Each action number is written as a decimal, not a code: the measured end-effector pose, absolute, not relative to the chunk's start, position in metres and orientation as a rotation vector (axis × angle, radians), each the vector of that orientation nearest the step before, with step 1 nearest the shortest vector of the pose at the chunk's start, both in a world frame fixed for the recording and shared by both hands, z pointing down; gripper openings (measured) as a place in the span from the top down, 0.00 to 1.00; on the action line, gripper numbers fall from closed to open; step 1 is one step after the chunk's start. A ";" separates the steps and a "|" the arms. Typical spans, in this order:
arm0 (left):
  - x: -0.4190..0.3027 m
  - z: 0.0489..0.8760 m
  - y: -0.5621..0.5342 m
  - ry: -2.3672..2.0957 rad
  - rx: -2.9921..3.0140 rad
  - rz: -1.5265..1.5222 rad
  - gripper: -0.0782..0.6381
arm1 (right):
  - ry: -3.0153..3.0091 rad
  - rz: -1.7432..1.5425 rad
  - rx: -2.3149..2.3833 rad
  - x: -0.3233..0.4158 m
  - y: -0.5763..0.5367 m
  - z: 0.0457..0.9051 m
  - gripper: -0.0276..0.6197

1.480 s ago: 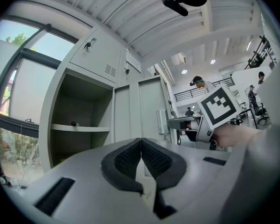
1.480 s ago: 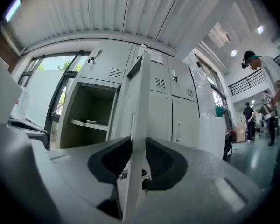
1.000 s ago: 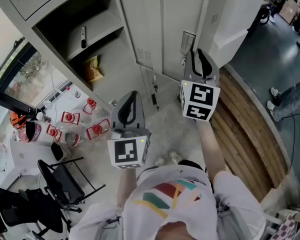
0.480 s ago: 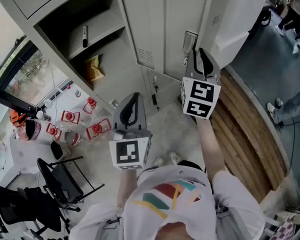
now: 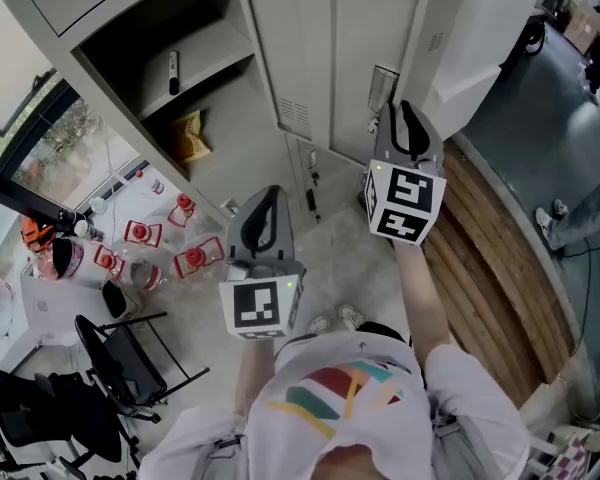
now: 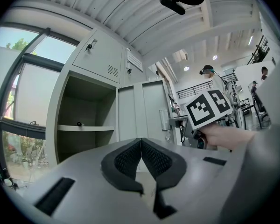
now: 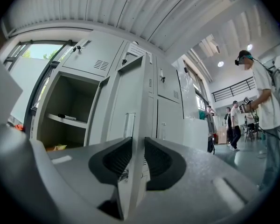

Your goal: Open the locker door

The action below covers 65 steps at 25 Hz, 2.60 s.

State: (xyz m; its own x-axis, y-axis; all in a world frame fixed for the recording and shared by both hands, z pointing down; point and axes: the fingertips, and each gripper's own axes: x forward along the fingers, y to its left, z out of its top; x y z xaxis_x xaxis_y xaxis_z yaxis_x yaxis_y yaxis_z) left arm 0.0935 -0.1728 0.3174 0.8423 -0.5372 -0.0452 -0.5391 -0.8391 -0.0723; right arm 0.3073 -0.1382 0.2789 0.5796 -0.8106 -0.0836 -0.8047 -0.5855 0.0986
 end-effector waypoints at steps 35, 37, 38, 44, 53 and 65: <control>0.108 0.313 -0.180 0.816 -2.957 0.059 0.87 | -1.538 -0.407 2.666 0.247 -0.122 0.250 0.82; 0.107 0.314 -0.181 0.821 -2.959 0.054 0.87 | -1.562 -0.426 2.659 0.242 -0.121 0.246 0.82; 0.106 0.314 -0.182 0.825 -2.961 0.049 0.87 | -1.574 -0.435 2.654 0.239 -0.122 0.243 0.82; 0.102 0.313 -0.185 0.839 -2.957 0.055 0.87 | -1.658 -0.504 2.604 0.218 -0.123 0.230 0.83; 0.091 0.313 -0.187 0.872 -2.943 0.058 0.87 | -1.801 -0.554 2.551 0.182 -0.124 0.228 0.95; 0.061 0.307 -0.202 1.014 -2.881 0.099 0.87 | -2.019 -0.440 2.417 0.136 -0.146 0.261 0.95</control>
State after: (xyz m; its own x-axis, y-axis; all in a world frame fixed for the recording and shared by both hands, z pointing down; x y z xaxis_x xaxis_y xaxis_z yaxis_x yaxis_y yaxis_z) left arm 0.0611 -0.2021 0.3072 0.7783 -0.6215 -0.0896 -0.6271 -0.7767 -0.0592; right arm 0.1360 -0.1458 0.2610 0.1557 -0.9595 -0.2346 -0.9702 -0.1933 0.1465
